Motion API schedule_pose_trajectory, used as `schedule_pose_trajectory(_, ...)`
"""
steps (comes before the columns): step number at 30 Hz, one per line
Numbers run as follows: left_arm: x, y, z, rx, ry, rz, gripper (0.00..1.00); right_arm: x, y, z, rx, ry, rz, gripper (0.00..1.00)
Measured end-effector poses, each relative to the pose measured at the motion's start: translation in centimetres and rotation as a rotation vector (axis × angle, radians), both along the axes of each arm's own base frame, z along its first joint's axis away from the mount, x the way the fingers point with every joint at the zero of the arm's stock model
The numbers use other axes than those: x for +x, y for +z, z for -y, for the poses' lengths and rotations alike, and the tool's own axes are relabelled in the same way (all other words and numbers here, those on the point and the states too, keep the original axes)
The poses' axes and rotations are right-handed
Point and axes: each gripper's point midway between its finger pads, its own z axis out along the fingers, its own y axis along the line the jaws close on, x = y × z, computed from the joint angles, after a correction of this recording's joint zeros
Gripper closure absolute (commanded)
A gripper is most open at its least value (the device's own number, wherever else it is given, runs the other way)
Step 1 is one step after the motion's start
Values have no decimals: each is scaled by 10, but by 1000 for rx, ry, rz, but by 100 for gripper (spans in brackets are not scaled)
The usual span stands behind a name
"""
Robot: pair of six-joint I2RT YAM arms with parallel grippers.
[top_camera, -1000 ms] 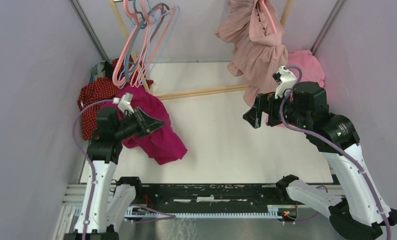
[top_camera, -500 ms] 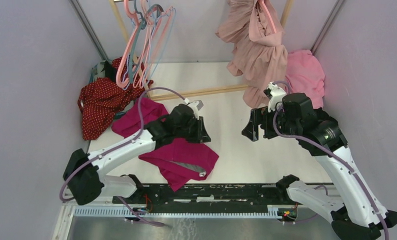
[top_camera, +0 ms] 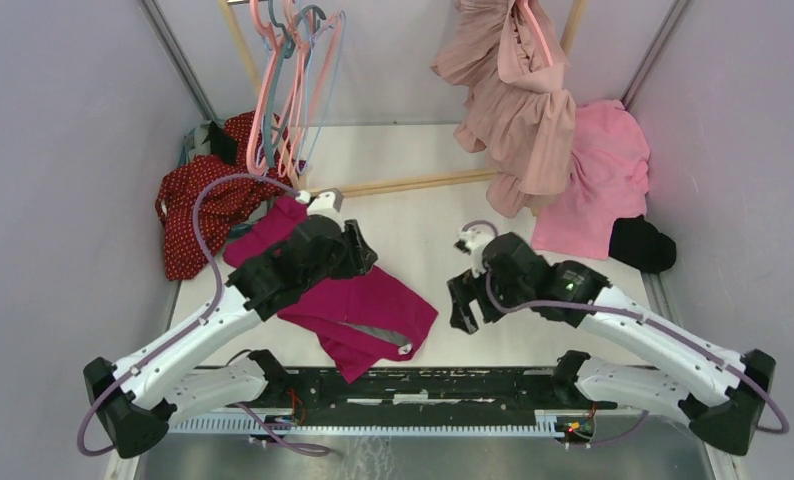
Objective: Place the skirt on the hanger
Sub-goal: Flatten out the skirt at the center of the board.
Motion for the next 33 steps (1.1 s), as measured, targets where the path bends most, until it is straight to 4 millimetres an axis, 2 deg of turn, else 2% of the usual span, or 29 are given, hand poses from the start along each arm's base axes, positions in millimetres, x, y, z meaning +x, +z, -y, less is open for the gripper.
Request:
schedule_pose_trajectory(2, 0, -16, -22, 18, 67, -20, 44, -15, -16, -15, -47, 73, 24, 14)
schedule_pose_trajectory(4, -7, -42, -47, 54, 136, -64, 42, -26, -27, -28, -78, 123, 52, 14)
schedule_pose_trajectory(5, -14, -57, -61, 77, 171, -95, 23, -30, -32, -36, -94, 139, 76, 14)
schedule_pose_trajectory(6, -20, -68, -73, 96, 204, -117, 18, -31, -35, -40, -104, 145, 87, 13)
schedule_pose_trajectory(8, -35, -82, -91, 111, 250, -153, 17, -31, -42, -51, -125, 143, 128, 13)
schedule_pose_trajectory(12, -41, -79, -108, 107, 345, -164, 16, -27, -53, -72, -153, 137, 196, 13)
schedule_pose_trajectory(18, -41, -83, -121, 151, 437, -197, 15, -18, -73, -99, -225, 144, 258, 13)
schedule_pose_trajectory(22, -43, -88, -125, 179, 459, -215, 15, -7, -75, -117, -243, 148, 299, 13)
schedule_pose_trajectory(28, -41, -78, -130, 173, 482, -186, 14, 4, -70, -143, -242, 178, 343, 18)
schedule_pose_trajectory(33, -40, -70, -134, 169, 494, -166, 14, 4, -82, -153, -259, 226, 339, 21)
